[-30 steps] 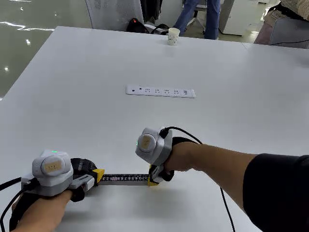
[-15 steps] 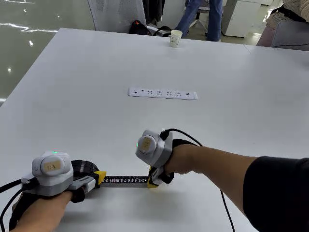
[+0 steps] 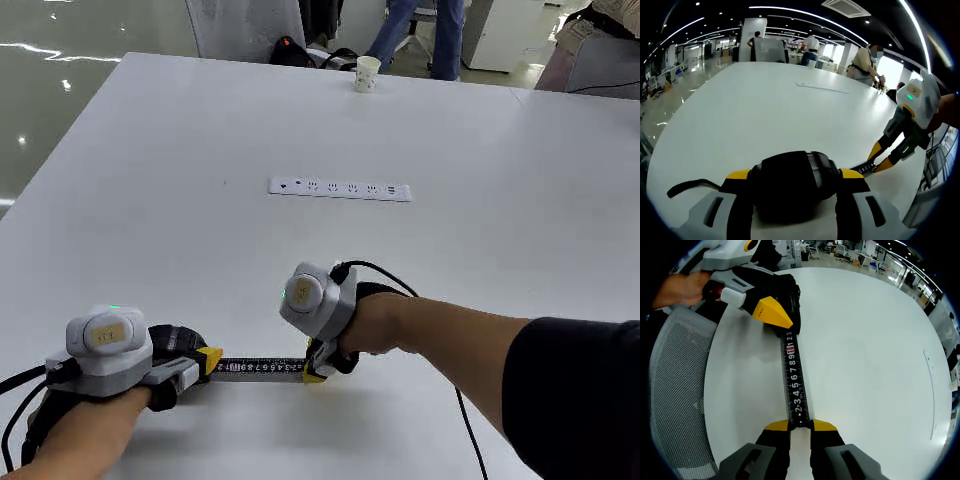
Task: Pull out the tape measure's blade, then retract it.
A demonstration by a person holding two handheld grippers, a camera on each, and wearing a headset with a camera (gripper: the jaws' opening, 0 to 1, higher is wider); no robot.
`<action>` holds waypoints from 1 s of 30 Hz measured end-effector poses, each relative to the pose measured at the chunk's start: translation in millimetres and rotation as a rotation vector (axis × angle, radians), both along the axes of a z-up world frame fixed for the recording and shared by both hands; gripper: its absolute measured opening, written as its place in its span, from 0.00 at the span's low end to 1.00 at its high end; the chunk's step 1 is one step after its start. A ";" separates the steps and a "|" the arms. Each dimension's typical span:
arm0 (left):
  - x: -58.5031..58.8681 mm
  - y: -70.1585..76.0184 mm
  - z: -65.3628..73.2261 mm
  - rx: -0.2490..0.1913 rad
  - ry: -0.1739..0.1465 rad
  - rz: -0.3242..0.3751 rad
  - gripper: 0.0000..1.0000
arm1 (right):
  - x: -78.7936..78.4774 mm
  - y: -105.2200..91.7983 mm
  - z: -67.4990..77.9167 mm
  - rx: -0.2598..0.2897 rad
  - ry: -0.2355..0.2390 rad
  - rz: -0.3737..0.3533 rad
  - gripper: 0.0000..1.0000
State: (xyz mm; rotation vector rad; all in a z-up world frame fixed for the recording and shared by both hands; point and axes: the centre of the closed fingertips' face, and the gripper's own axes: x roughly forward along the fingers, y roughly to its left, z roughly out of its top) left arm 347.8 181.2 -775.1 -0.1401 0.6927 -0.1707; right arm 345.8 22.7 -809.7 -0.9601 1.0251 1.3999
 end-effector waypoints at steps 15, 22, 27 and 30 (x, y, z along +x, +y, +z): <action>-0.7 0.6 0.3 -0.010 0.006 -0.003 0.62 | -1.1 6.2 0.2 0.006 0.006 0.002 0.11; 0.6 1.4 -1.2 -0.013 0.007 -0.003 0.62 | -1.8 9.2 0.0 0.007 0.007 0.005 0.11; 0.2 1.1 -0.5 -0.014 0.006 -0.004 0.63 | -2.0 11.3 -0.3 0.009 0.007 0.005 0.11; 0.2 1.1 -0.7 -0.016 0.005 -0.003 0.63 | -2.5 12.5 0.1 0.010 0.008 0.005 0.11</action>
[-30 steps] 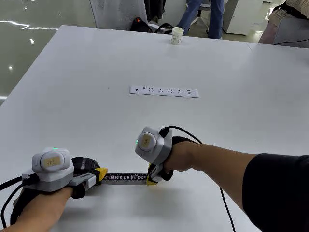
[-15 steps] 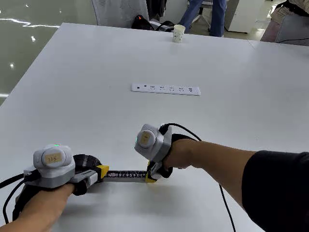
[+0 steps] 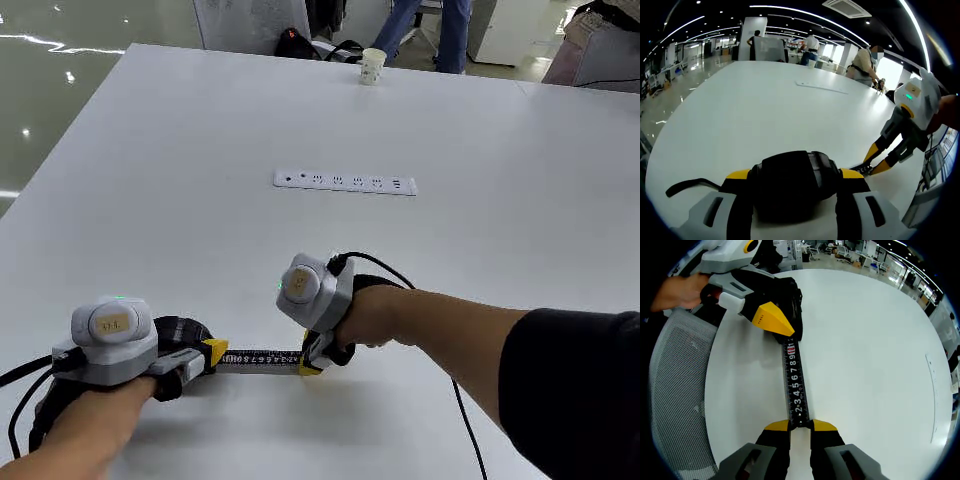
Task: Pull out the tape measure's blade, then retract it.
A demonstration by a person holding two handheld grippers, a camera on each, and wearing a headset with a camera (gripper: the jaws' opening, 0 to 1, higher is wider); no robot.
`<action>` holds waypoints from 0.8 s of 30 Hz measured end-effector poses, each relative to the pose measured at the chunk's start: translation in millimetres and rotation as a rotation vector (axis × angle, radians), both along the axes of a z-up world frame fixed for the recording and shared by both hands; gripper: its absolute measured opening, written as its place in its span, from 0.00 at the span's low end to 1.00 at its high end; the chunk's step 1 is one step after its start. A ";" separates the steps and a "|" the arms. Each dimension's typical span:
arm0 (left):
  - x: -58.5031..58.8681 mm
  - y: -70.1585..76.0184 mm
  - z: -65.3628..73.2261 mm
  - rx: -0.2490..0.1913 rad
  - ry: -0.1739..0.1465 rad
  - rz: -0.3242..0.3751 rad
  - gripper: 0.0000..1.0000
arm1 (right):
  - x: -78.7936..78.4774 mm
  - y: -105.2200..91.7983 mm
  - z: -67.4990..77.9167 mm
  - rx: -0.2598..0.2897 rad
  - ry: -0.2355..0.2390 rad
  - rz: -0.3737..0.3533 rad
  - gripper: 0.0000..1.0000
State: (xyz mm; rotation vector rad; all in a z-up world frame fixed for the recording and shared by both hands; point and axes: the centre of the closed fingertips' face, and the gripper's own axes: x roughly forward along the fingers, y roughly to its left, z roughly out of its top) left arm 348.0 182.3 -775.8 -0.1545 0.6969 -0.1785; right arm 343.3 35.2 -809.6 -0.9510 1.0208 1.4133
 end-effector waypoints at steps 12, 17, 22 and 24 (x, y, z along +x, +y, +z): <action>0.8 0.6 -1.0 -0.002 0.002 0.000 0.63 | -0.7 4.4 -0.3 -0.003 -0.002 0.007 0.11; 1.0 1.1 -0.9 -0.002 0.004 -0.001 0.63 | -1.1 6.7 -0.3 0.001 -0.002 0.008 0.11; 0.5 1.1 -0.4 -0.004 0.004 -0.001 0.63 | -1.4 8.8 -0.2 0.003 -0.001 0.011 0.11; 0.3 0.9 -0.1 -0.005 0.005 -0.002 0.63 | -1.4 9.5 -0.3 0.004 0.000 0.011 0.11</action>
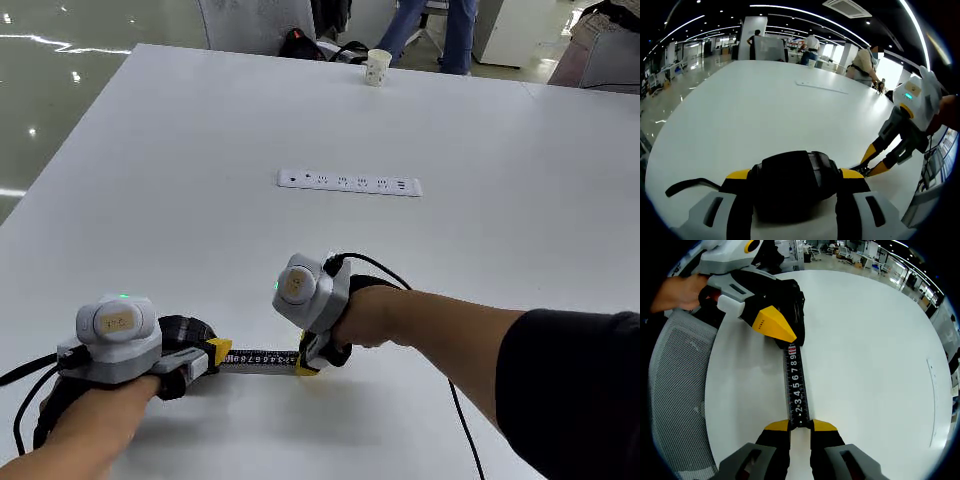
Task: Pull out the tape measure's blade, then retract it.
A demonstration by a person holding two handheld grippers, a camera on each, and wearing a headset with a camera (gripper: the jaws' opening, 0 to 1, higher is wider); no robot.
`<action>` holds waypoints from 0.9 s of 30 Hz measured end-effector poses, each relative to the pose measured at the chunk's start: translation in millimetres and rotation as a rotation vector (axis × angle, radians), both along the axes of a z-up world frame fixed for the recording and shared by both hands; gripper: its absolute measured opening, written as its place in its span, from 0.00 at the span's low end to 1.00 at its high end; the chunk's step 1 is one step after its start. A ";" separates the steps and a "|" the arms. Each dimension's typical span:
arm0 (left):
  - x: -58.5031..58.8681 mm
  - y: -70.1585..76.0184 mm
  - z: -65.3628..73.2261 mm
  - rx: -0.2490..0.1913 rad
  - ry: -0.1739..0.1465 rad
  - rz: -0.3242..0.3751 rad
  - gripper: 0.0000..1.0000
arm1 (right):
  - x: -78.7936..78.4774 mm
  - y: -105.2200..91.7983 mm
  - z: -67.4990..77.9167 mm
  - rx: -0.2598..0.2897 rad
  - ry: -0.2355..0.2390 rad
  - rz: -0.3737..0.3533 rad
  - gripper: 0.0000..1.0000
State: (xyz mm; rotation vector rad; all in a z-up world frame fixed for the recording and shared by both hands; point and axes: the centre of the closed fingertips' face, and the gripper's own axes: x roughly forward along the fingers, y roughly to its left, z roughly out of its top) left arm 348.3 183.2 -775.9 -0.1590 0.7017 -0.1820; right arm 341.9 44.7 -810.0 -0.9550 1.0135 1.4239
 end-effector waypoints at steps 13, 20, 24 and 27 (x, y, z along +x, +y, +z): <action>1.3 1.5 -1.5 0.000 0.001 -0.004 0.63 | -1.2 4.7 0.1 0.009 -0.001 -0.009 0.11; 1.2 1.3 -1.9 -0.001 -0.002 -0.005 0.63 | -2.0 6.8 0.1 0.011 -0.004 -0.005 0.11; 1.4 0.9 -2.0 -0.001 -0.002 -0.006 0.63 | -2.1 8.0 -0.1 0.012 -0.005 -0.004 0.11; 1.6 1.2 -2.1 -0.002 -0.001 -0.006 0.63 | -2.2 8.9 -0.4 0.014 -0.002 -0.006 0.11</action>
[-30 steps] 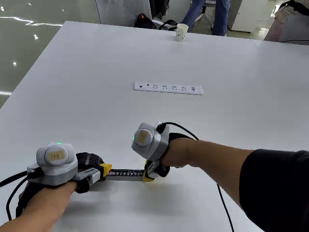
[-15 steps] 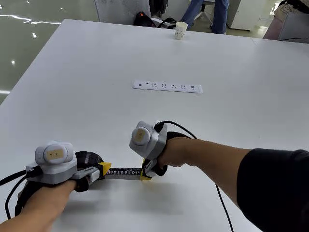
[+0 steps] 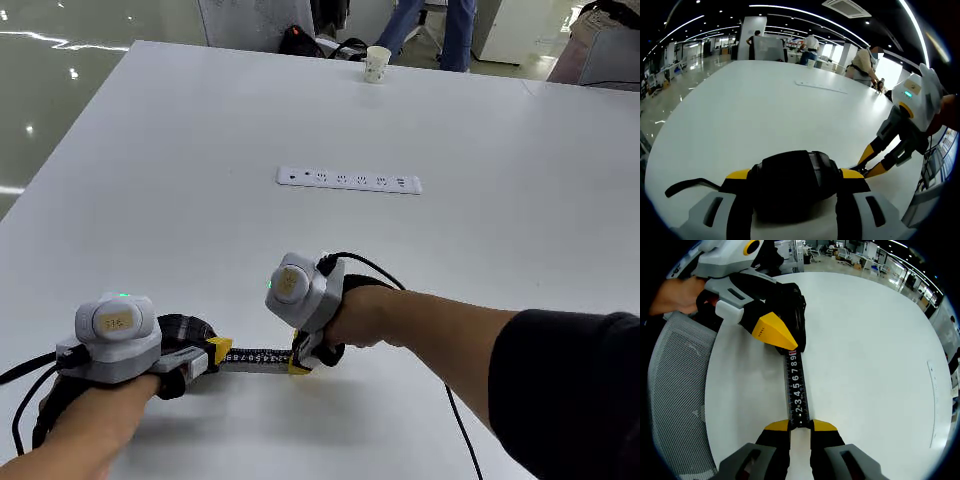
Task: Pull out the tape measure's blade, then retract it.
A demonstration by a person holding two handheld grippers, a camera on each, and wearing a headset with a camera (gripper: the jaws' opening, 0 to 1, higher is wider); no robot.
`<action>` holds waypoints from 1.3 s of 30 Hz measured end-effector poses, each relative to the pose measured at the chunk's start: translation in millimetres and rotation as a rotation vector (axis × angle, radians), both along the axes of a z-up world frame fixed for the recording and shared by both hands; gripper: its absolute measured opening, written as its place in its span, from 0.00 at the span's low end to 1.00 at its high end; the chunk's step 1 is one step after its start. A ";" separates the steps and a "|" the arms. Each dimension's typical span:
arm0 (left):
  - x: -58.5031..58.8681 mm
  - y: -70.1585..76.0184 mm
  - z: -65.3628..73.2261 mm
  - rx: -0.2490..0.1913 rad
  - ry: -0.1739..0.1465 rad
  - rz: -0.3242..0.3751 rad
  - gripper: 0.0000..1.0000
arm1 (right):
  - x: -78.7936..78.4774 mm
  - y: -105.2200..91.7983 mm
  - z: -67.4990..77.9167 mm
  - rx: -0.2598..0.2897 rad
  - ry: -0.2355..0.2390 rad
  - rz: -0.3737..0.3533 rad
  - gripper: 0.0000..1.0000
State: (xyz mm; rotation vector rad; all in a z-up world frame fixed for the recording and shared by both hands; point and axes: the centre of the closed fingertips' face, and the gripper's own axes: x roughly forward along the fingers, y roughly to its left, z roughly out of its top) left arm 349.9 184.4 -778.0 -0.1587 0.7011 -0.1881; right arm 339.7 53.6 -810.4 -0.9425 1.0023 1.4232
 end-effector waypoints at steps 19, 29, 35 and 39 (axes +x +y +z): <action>-0.6 -0.9 0.5 -0.004 0.008 -0.002 0.63 | -1.0 8.5 0.8 0.021 -0.002 0.005 0.11; 0.0 0.8 -0.9 -0.006 0.010 -0.001 0.63 | -1.8 14.0 1.0 0.033 -0.009 0.029 0.11; 0.5 1.6 -1.8 -0.008 0.009 0.001 0.63 | -1.6 17.8 0.4 0.040 -0.013 0.029 0.11; 0.5 1.8 -2.0 -0.009 0.010 0.001 0.63 | -2.1 20.0 1.3 0.046 -0.017 0.033 0.11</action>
